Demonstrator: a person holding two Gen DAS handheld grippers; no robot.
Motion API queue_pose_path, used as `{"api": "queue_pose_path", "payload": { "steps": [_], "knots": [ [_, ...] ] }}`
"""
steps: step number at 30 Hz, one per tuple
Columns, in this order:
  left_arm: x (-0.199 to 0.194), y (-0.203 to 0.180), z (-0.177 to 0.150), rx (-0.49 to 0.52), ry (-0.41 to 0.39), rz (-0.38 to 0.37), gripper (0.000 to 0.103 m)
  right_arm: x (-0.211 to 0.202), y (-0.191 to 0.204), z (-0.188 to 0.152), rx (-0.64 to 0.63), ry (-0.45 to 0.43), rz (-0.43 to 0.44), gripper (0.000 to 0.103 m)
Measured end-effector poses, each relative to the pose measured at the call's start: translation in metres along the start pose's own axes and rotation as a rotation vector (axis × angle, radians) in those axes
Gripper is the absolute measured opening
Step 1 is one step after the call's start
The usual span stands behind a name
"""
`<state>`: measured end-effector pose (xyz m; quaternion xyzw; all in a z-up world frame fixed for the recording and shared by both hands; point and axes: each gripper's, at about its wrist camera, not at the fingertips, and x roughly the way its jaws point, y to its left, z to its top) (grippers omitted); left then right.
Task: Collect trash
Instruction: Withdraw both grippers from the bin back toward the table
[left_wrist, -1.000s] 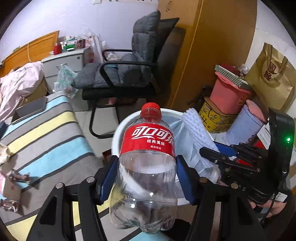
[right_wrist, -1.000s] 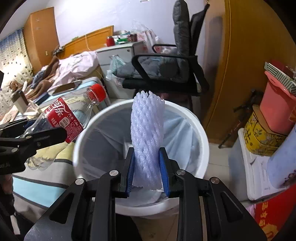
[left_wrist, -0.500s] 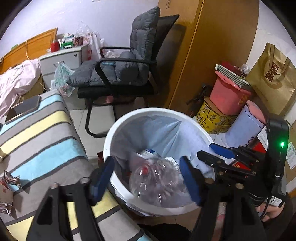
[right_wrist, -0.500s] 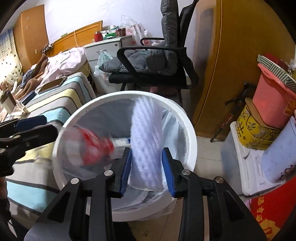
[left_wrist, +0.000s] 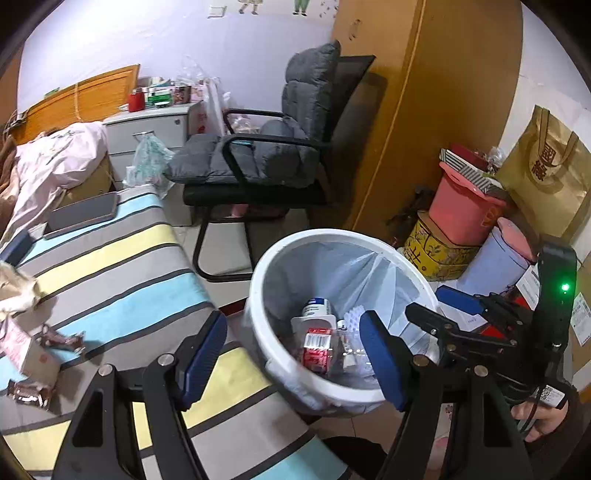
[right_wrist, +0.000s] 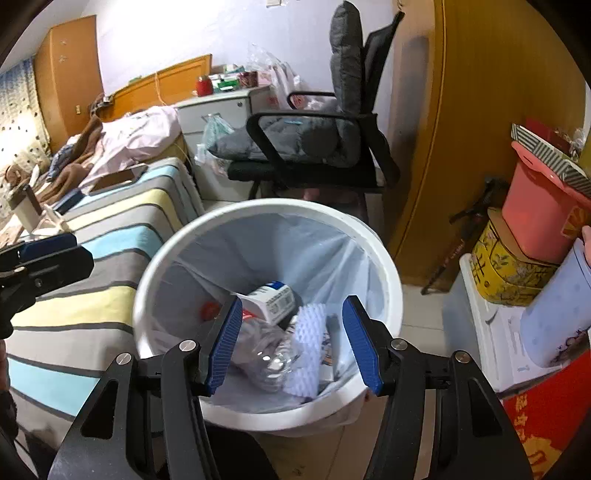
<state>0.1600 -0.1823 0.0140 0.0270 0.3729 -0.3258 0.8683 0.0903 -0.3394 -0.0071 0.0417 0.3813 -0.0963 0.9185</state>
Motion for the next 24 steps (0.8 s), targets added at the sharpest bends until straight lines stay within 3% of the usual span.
{"api": "queue_pose_path", "payload": {
  "steps": [24],
  "knots": [
    [-0.094, 0.087, -0.046, -0.132, -0.129, 0.224, 0.076, -0.022, 0.076, 0.002, -0.102, -0.107, 0.155, 0.058]
  ]
}}
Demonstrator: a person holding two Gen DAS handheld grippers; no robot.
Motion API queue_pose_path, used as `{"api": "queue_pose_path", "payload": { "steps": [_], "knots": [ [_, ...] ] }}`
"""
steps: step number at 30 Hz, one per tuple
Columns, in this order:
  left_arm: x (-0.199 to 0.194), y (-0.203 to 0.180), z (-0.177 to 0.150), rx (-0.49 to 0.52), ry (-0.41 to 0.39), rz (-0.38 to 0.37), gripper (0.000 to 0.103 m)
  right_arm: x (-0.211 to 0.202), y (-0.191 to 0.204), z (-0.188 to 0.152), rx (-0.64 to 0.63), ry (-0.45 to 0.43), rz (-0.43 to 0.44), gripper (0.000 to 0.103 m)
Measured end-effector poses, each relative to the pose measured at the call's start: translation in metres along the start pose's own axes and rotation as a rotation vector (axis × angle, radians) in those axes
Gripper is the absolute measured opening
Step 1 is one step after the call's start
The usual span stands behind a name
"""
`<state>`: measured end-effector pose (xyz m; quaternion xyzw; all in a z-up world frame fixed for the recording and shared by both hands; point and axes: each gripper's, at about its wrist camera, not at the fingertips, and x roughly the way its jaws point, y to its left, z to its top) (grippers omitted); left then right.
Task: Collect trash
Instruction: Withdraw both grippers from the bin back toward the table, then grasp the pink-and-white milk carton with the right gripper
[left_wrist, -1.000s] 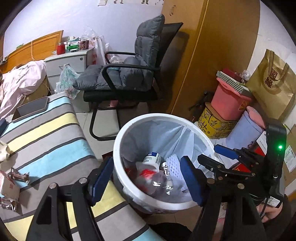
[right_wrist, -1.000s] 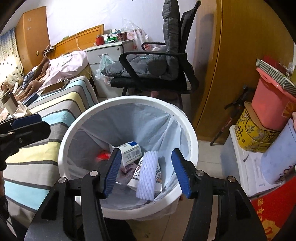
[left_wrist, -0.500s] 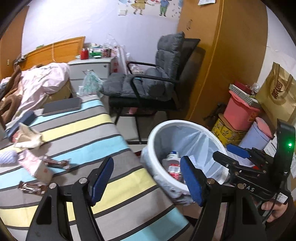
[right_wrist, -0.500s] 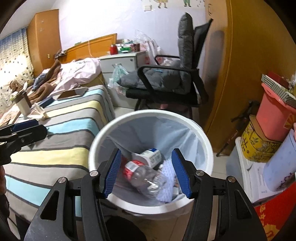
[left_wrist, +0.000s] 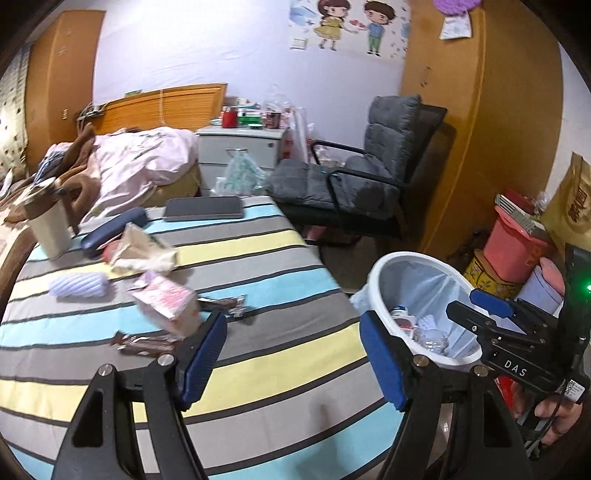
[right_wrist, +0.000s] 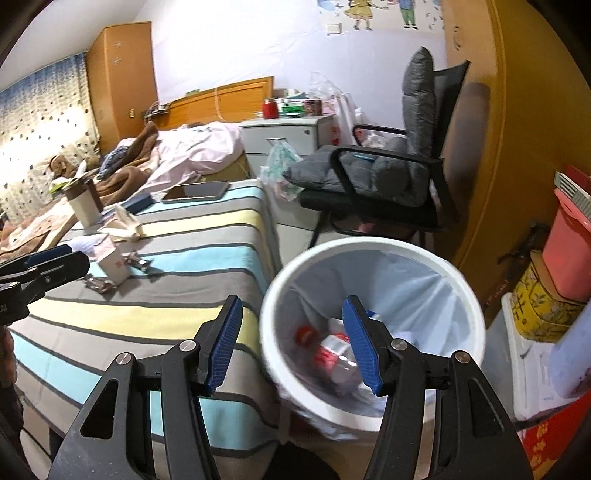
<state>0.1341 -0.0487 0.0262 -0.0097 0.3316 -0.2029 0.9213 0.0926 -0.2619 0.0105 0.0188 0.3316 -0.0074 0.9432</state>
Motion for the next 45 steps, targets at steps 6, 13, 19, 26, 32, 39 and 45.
{"api": "queue_pose_path", "payload": {
  "steps": [6, 13, 19, 26, 32, 39, 45],
  "knots": [
    [-0.016, 0.041, -0.008, -0.064, -0.020, 0.054, 0.076, 0.007, 0.027, 0.003, -0.040, 0.001, 0.046, 0.058],
    [-0.027, 0.087, -0.018, -0.136, -0.026, 0.121, 0.076, 0.017, 0.059, 0.009, -0.088, 0.008, 0.106, 0.058],
    [-0.037, 0.127, -0.025, -0.187, -0.034, 0.168, 0.076, 0.028, 0.092, 0.014, -0.142, 0.013, 0.178, 0.058],
    [-0.042, 0.162, -0.026, -0.214, -0.035, 0.205, 0.077, 0.040, 0.128, 0.021, -0.198, 0.022, 0.259, 0.058],
    [-0.041, 0.190, -0.024, -0.229, -0.031, 0.215, 0.079, 0.054, 0.156, 0.027, -0.242, 0.038, 0.309, 0.058],
    [-0.027, 0.216, -0.017, -0.241, -0.004, 0.221, 0.079, 0.070, 0.180, 0.032, -0.307, 0.060, 0.327, 0.061],
    [-0.012, 0.234, -0.011, -0.238, 0.027, 0.212, 0.079, 0.085, 0.186, 0.036, -0.323, 0.088, 0.327, 0.061]
  ]
}}
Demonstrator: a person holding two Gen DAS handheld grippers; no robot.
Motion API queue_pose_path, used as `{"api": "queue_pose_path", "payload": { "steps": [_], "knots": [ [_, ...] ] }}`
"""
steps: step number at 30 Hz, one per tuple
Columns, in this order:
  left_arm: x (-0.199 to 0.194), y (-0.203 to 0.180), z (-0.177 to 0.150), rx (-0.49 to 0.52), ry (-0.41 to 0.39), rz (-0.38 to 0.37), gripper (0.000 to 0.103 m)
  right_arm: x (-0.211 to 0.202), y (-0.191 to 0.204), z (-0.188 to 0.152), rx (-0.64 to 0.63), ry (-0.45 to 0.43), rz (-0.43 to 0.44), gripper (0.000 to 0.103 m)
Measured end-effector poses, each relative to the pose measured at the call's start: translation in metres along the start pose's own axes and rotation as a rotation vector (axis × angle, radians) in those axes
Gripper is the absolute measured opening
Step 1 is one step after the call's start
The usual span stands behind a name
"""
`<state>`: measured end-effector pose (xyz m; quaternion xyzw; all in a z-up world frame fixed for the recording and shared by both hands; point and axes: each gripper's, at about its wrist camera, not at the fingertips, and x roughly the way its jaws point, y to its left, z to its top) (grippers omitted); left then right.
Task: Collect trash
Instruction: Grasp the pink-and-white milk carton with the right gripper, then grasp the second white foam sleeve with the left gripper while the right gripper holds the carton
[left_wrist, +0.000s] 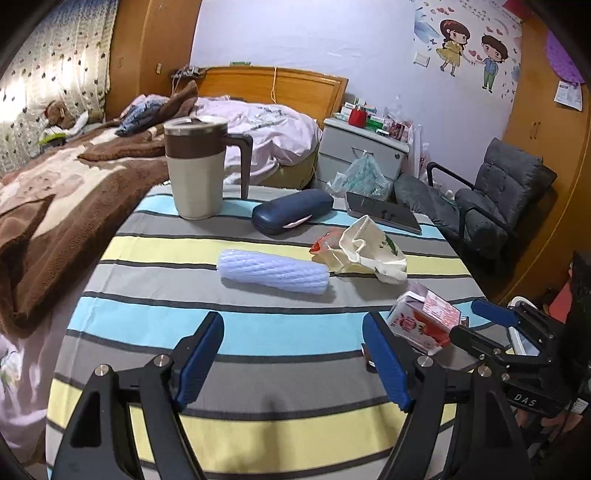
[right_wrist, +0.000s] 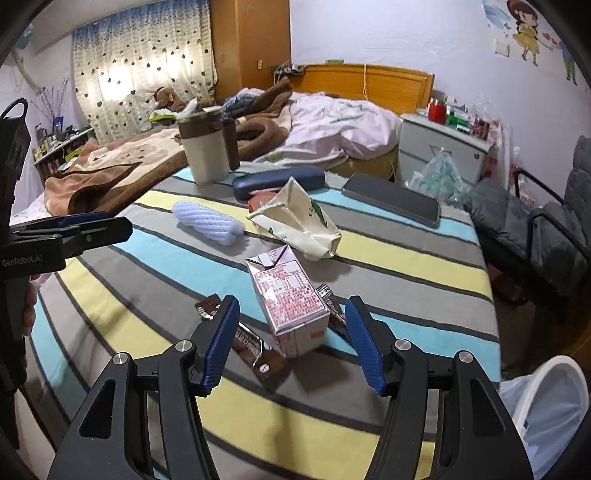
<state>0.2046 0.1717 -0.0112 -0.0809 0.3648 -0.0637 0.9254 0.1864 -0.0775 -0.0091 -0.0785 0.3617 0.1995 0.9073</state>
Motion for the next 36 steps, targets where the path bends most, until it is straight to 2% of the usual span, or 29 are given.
{"api": "queue_pose_path", "payload": {
  "steps": [3, 5, 11, 12, 15, 20, 25, 29, 33, 36],
  "knots": [
    [0.003, 0.000, 0.003, 0.006, -0.011, 0.003, 0.079, 0.008, -0.001, 0.000, 0.005, 0.025, 0.011, 0.061],
    [0.009, 0.001, 0.006, -0.003, -0.001, -0.015, 0.079, 0.012, 0.001, 0.001, 0.008, 0.035, 0.021, 0.061],
    [0.027, 0.011, 0.013, 0.002, 0.027, 0.002, 0.079, 0.020, 0.005, -0.001, 0.001, 0.071, 0.022, 0.061],
    [0.030, 0.012, 0.014, 0.001, 0.028, 0.008, 0.079, 0.020, 0.005, -0.001, 0.003, 0.072, 0.022, 0.059],
    [0.038, 0.019, 0.020, 0.003, 0.037, 0.019, 0.079, 0.019, 0.003, -0.001, 0.008, 0.069, 0.005, 0.040],
    [0.058, 0.029, 0.031, 0.021, 0.055, 0.049, 0.080, 0.017, 0.003, -0.002, 0.007, 0.070, 0.015, 0.040],
    [0.074, 0.028, 0.044, 0.089, 0.063, 0.055, 0.080, 0.010, 0.001, -0.004, 0.012, 0.055, 0.008, 0.040],
    [0.087, 0.025, 0.055, 0.134, 0.068, 0.045, 0.080, 0.009, -0.002, -0.007, 0.034, 0.058, 0.004, 0.040],
    [0.100, 0.021, 0.061, 0.185, 0.095, -0.046, 0.080, 0.009, -0.003, -0.008, 0.044, 0.058, 0.000, 0.040],
    [0.110, 0.024, 0.063, 0.202, 0.111, -0.015, 0.080, 0.010, -0.003, -0.008, 0.048, 0.059, 0.000, 0.040]
  ]
}}
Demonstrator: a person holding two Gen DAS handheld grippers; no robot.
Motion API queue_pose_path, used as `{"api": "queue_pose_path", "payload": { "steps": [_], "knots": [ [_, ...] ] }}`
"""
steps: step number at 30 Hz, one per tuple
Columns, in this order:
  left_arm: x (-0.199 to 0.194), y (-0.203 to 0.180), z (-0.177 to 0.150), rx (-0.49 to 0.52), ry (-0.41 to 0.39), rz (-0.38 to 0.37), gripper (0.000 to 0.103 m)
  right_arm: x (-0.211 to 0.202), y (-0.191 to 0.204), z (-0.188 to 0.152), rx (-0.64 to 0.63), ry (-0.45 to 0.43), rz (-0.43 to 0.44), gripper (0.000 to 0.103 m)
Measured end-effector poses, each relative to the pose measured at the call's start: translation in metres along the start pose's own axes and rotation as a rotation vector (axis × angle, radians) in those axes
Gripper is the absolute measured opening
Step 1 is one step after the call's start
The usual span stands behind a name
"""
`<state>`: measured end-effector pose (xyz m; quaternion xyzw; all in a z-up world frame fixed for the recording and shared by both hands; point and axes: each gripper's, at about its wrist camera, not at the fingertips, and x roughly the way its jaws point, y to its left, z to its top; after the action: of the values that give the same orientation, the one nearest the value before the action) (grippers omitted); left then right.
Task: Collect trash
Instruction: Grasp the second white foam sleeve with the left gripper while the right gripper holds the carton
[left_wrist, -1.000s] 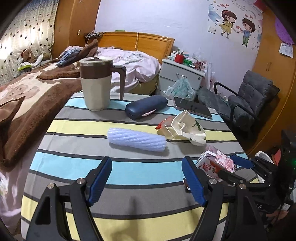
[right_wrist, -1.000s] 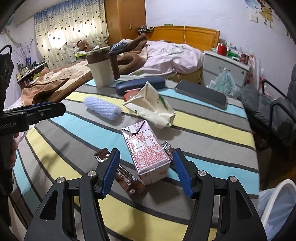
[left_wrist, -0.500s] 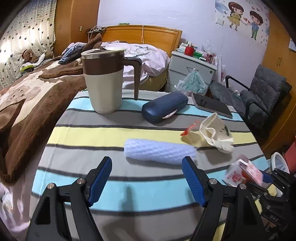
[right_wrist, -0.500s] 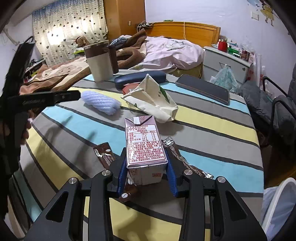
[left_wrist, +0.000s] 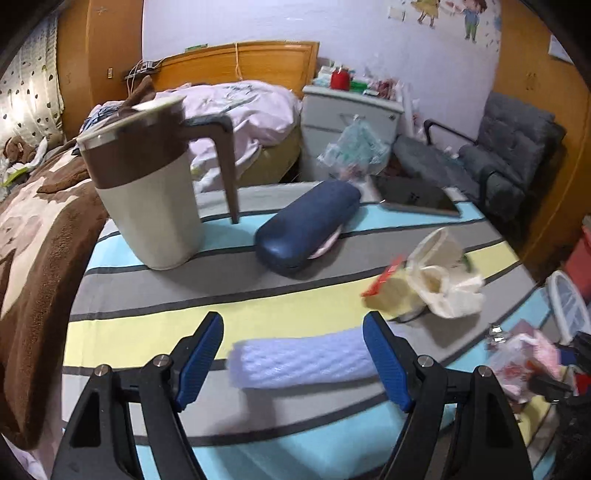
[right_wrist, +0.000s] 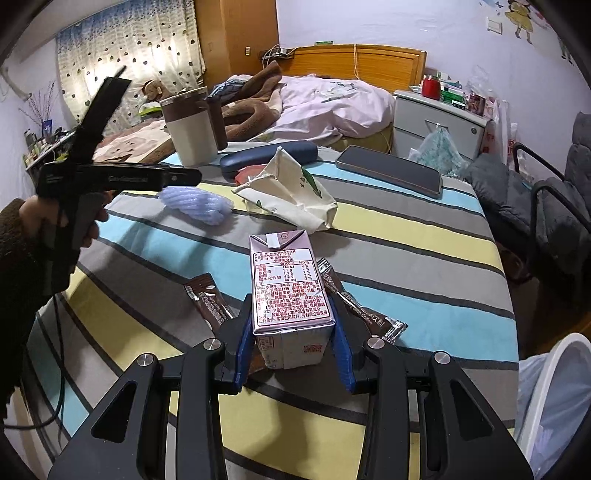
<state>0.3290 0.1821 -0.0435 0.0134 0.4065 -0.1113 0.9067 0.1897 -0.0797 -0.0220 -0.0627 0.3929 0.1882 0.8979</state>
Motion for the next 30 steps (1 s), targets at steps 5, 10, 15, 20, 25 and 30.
{"api": "queue_pose_path", "payload": {
  "steps": [5, 10, 15, 20, 25, 30],
  "knots": [
    [0.011, 0.004, -0.010, -0.021, 0.066, -0.133, 0.080, 0.000, -0.003, 0.000, 0.012, -0.005, 0.003, 0.040],
    [-0.003, -0.003, -0.021, -0.035, 0.074, -0.173, 0.080, -0.002, -0.006, -0.002, 0.029, -0.012, -0.003, 0.040],
    [-0.018, -0.021, -0.039, 0.013, 0.103, -0.179, 0.079, -0.009, -0.009, -0.004, 0.044, -0.027, -0.013, 0.040],
    [-0.040, -0.043, -0.058, 0.043, 0.101, -0.219, 0.079, -0.015, -0.009, -0.008, 0.058, -0.036, -0.018, 0.040],
    [-0.061, -0.066, -0.067, 0.090, 0.104, -0.268, 0.079, -0.020, -0.011, -0.012, 0.064, -0.041, -0.028, 0.040],
    [-0.079, -0.076, -0.059, 0.153, 0.014, -0.175, 0.080, -0.023, -0.011, -0.013, 0.071, -0.048, -0.032, 0.040]
  ]
}}
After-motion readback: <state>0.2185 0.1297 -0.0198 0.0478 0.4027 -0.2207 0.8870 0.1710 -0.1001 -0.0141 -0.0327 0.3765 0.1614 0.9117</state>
